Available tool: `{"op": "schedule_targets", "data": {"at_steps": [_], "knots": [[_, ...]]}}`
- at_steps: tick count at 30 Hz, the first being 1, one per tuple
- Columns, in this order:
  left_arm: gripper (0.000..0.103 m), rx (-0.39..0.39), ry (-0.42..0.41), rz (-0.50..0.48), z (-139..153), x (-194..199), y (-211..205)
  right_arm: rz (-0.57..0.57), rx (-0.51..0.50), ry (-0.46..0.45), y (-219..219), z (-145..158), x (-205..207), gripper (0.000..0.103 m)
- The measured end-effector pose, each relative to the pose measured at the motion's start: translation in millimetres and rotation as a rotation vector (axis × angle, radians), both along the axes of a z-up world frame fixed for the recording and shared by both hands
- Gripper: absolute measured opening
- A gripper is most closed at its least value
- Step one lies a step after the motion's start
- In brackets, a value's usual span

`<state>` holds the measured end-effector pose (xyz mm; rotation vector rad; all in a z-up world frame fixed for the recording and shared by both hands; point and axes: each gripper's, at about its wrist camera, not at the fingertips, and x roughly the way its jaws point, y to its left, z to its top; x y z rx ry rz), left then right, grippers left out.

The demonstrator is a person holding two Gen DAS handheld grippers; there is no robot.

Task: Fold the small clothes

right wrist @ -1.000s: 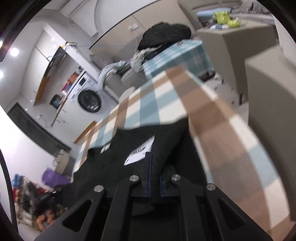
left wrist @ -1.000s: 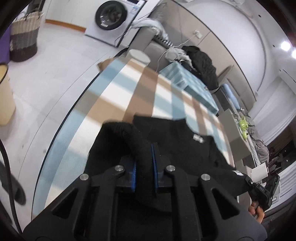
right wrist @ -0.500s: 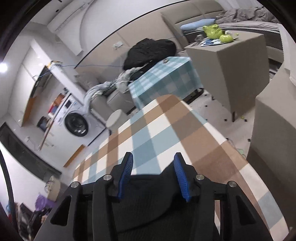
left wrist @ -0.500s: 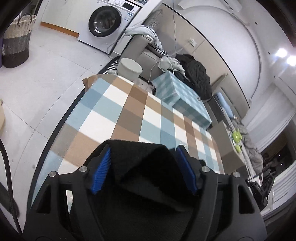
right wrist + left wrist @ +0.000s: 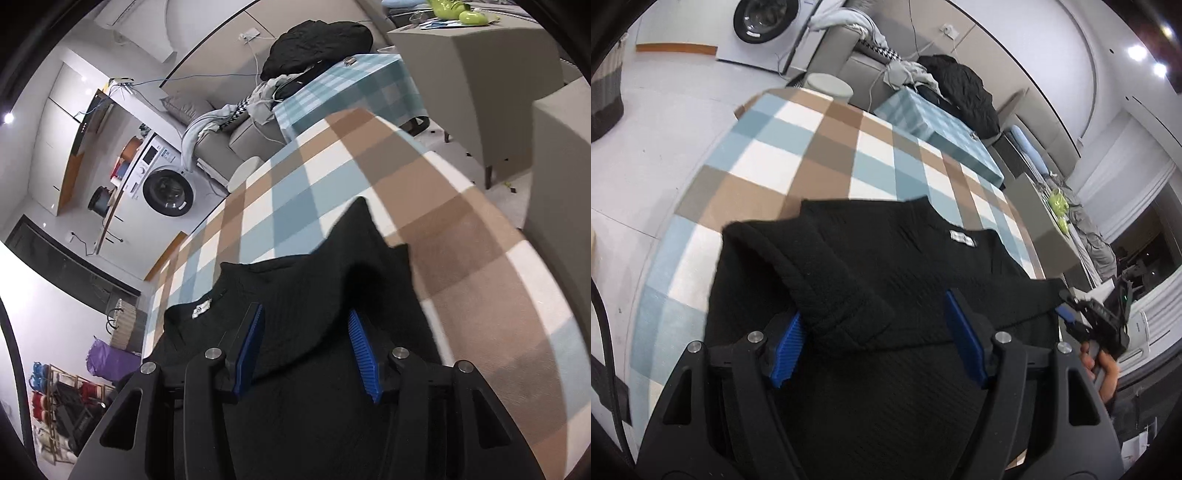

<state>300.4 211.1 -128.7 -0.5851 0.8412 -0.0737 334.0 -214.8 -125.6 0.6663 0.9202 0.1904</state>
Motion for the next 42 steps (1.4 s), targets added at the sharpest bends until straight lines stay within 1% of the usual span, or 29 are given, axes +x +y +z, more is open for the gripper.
{"op": "schedule_targets", "data": {"at_steps": [4,6,7,8,10,12,14,16,17,19,21,24,26,28,29,31,33,34,38,40,42], "knots": [[0.067,0.026,-0.017,-0.008,5,-9,-7,0.015,0.02,0.018,12,-9,22,0.048],[0.067,0.046,-0.02,-0.023,10,-15,-11,0.016,0.042,0.005,18,-8,33,0.048],[0.067,0.059,-0.026,-0.029,13,-19,-13,0.021,0.076,-0.027,21,-3,38,0.048],[0.067,0.074,-0.036,-0.033,17,-24,-15,0.015,0.113,-0.09,23,5,41,0.048],[0.067,0.109,-0.054,-0.045,26,-35,-21,-0.009,0.129,-0.162,24,15,43,0.048],[0.067,0.118,-0.064,-0.068,32,-47,-25,-0.027,0.171,-0.184,23,17,47,0.048],[0.067,0.121,-0.071,-0.113,34,-58,-33,-0.026,0.182,-0.181,24,16,49,0.048],[0.067,0.14,-0.069,-0.155,34,-65,-42,-0.025,0.158,-0.16,25,14,52,0.048],[0.068,0.151,-0.067,-0.165,32,-68,-46,-0.025,0.156,-0.146,25,13,52,0.048],[0.068,0.141,-0.047,-0.173,24,-67,-48,-0.021,0.157,-0.125,25,13,48,0.048],[0.068,0.122,0.013,-0.149,9,-62,-45,-0.011,0.153,-0.128,24,14,39,0.048],[0.068,0.075,0.051,-0.096,-7,-56,-34,0.002,0.151,-0.1,20,11,22,0.048],[0.068,0.043,0.065,-0.051,-15,-51,-26,0.013,0.141,-0.055,19,5,8,0.048],[0.068,-0.004,0.055,-0.023,-22,-45,-18,0.013,0.131,-0.002,19,-5,-5,0.048],[0.068,-0.02,0.047,-0.013,-23,-41,-15,0.014,0.143,0.01,19,-8,-8,0.048],[0.068,-0.03,0.04,0.004,-26,-31,-11,0.036,0.163,0.049,22,-21,-13,0.05],[0.068,-0.034,0.043,0.018,-28,-16,-9,0.043,0.154,0.057,26,-27,-10,0.051],[0.068,-0.038,0.045,0.018,-28,-10,-8,0.049,0.156,0.053,27,-28,-7,0.052],[0.068,-0.038,0.037,0.026,-16,22,1,0.057,0.169,0.056,38,-32,17,0.053],[0.068,-0.026,0.001,0.036,-2,36,6,0.053,0.174,0.034,44,-28,32,0.053],[0.068,0.008,-0.063,0.034,15,50,8,0.044,0.191,-0.007,50,-18,44,0.053]]}}
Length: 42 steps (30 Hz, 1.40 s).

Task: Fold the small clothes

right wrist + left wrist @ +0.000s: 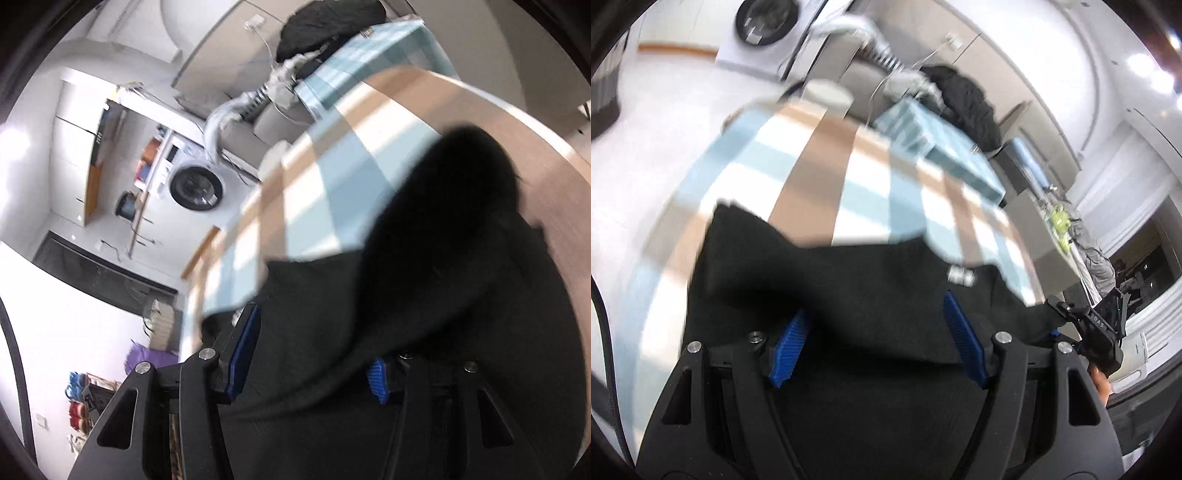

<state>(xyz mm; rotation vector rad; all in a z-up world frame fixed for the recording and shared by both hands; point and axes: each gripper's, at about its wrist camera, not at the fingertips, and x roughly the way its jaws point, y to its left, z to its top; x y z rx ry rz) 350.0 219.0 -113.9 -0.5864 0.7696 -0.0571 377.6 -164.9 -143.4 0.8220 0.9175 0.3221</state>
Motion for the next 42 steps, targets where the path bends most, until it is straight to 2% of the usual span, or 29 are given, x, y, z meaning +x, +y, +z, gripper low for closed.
{"op": "schedule_targets", "data": {"at_steps": [3,7,11,15,20,23,28,32,35,42], "knots": [[0.068,0.052,-0.045,0.03,18,19,5,-0.039,0.001,-0.063,4,11,15,0.053],[0.068,0.048,-0.051,0.034,28,30,9,-0.095,0.002,-0.073,-3,20,24,0.053],[0.068,0.102,-0.062,0.024,34,22,2,-0.095,-0.04,-0.056,-10,24,14,0.053],[0.068,0.146,-0.051,0.024,34,-5,-2,-0.058,-0.109,-0.028,-16,29,-1,0.053],[0.068,0.196,-0.03,0.045,33,-48,-7,0.012,-0.243,-0.028,-29,40,-41,0.055],[0.069,0.26,-0.015,0.066,31,-81,-13,0.072,-0.328,-0.024,-36,42,-71,0.056],[0.07,0.265,0.066,0.098,12,-135,-18,0.127,-0.454,-0.002,-48,30,-138,0.057],[0.07,0.237,0.14,0.124,-13,-174,-21,0.128,-0.447,0.042,-55,8,-182,0.056],[0.07,0.213,0.161,0.132,-25,-192,-22,0.109,-0.453,0.053,-57,-1,-208,0.056],[0.07,0.223,0.183,0.134,-30,-211,-26,0.099,-0.488,0.042,-57,0,-229,0.056]]}}
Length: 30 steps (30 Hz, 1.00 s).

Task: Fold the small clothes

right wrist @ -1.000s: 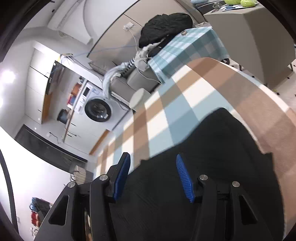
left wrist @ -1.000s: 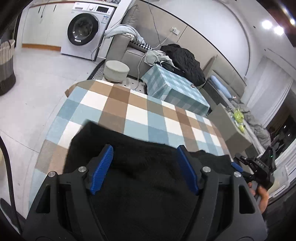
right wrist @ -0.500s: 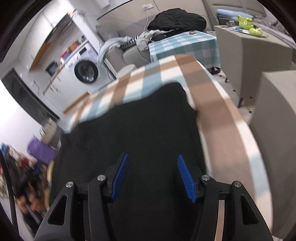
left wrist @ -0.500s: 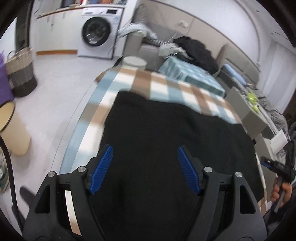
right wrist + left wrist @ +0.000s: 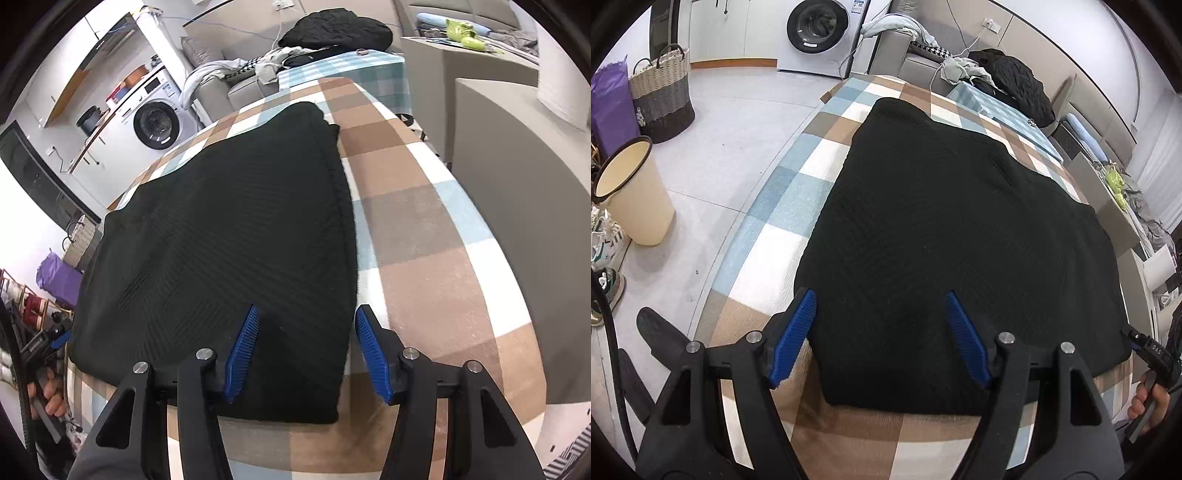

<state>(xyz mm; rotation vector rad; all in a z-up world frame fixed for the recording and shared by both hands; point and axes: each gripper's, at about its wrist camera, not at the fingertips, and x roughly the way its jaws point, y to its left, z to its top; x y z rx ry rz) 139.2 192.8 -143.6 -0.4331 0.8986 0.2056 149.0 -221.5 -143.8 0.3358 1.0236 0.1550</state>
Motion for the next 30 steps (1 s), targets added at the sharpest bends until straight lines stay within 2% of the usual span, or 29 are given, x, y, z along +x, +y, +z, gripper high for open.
{"op": "schedule_targets", "data": {"at_steps": [4,5,9,10,12,14,16,19,20,21,23,26,30], "knots": [[0.07,0.007,0.006,0.006,0,-6,-4,0.048,0.034,-0.001,5,1,0,0.056],[0.07,0.01,0.008,0.003,1,-6,-5,0.049,0.03,-0.005,7,1,-1,0.053],[0.07,0.019,0.001,-0.01,5,-2,-6,0.073,0.024,-0.023,15,3,2,0.032],[0.07,0.014,-0.001,-0.008,5,-2,-6,0.08,0.031,-0.037,16,5,2,0.022],[0.07,0.007,0.002,-0.003,6,1,-4,0.086,0.026,-0.066,15,13,1,0.016],[0.07,0.007,0.003,-0.005,9,2,-3,0.091,0.018,-0.133,15,29,-6,0.013],[0.07,0.019,-0.004,-0.006,11,2,-3,0.09,0.017,-0.12,13,33,-8,0.012],[0.07,0.014,-0.009,-0.002,13,2,-4,0.062,-0.058,-0.03,11,17,-3,0.013],[0.07,0.018,-0.011,-0.008,14,3,-5,0.056,-0.061,-0.012,10,13,-4,0.016],[0.07,0.034,-0.016,-0.022,16,4,-8,0.054,-0.051,-0.011,9,12,-5,0.017],[0.07,0.065,-0.036,-0.054,22,8,-17,0.054,-0.005,-0.041,5,17,-9,0.027],[0.07,0.052,-0.058,-0.1,26,18,-28,0.031,0.05,-0.058,-2,18,-6,0.032],[0.07,0.043,-0.071,-0.152,27,30,-46,-0.037,0.074,-0.058,-10,11,5,0.033]]}}
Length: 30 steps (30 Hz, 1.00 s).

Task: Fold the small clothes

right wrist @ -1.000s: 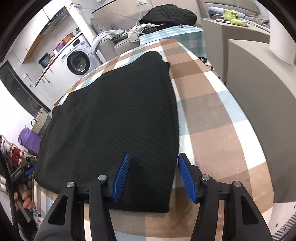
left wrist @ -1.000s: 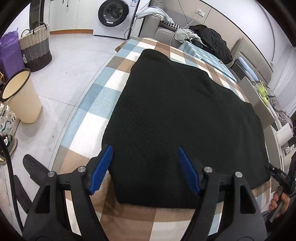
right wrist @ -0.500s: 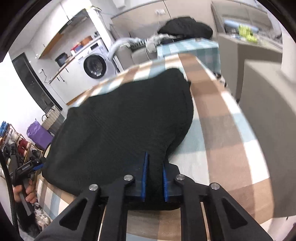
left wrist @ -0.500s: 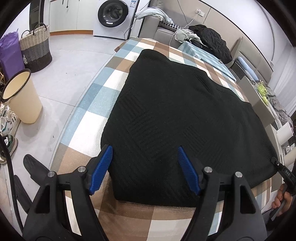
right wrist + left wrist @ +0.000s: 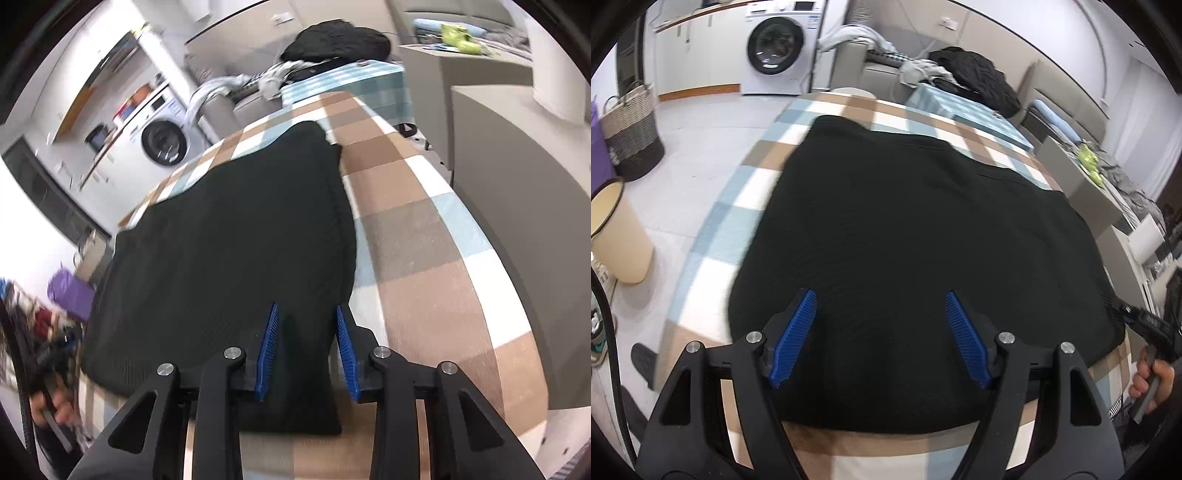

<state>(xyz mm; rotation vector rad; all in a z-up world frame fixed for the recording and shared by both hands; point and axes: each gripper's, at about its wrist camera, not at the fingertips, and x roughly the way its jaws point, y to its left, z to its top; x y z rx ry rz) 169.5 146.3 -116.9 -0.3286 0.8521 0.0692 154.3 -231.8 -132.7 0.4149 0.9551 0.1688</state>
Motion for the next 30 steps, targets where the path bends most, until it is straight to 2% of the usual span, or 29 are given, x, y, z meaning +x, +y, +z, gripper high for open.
{"op": "schedule_targets", "data": {"at_steps": [2,9,13,15,16,20,24,26,30], "knots": [[0.07,-0.006,0.005,-0.018,-1,4,-8,-0.028,0.004,-0.001,-4,-2,11,0.043],[0.07,-0.014,0.02,-0.038,-9,10,-19,-0.049,-0.016,0.002,-5,-8,42,0.043],[0.07,-0.018,0.023,-0.037,-11,12,-18,-0.052,-0.008,-0.012,-6,-5,43,0.042],[0.07,-0.019,0.025,-0.035,-12,14,-16,-0.051,-0.029,-0.031,-5,-2,40,0.032],[0.07,-0.025,0.024,-0.037,-12,14,-16,-0.042,-0.052,-0.038,-3,0,40,0.024],[0.07,-0.024,0.023,-0.044,-12,17,-14,-0.052,-0.081,-0.067,1,3,38,0.009],[0.07,-0.021,0.012,-0.048,-11,17,-12,-0.032,-0.13,-0.165,13,32,22,0.008],[0.07,-0.02,0.01,-0.045,-11,17,-9,-0.019,-0.136,-0.185,15,42,12,0.007],[0.07,-0.039,0.013,-0.052,-16,19,-7,-0.029,-0.189,-0.11,10,31,13,0.008]]}}
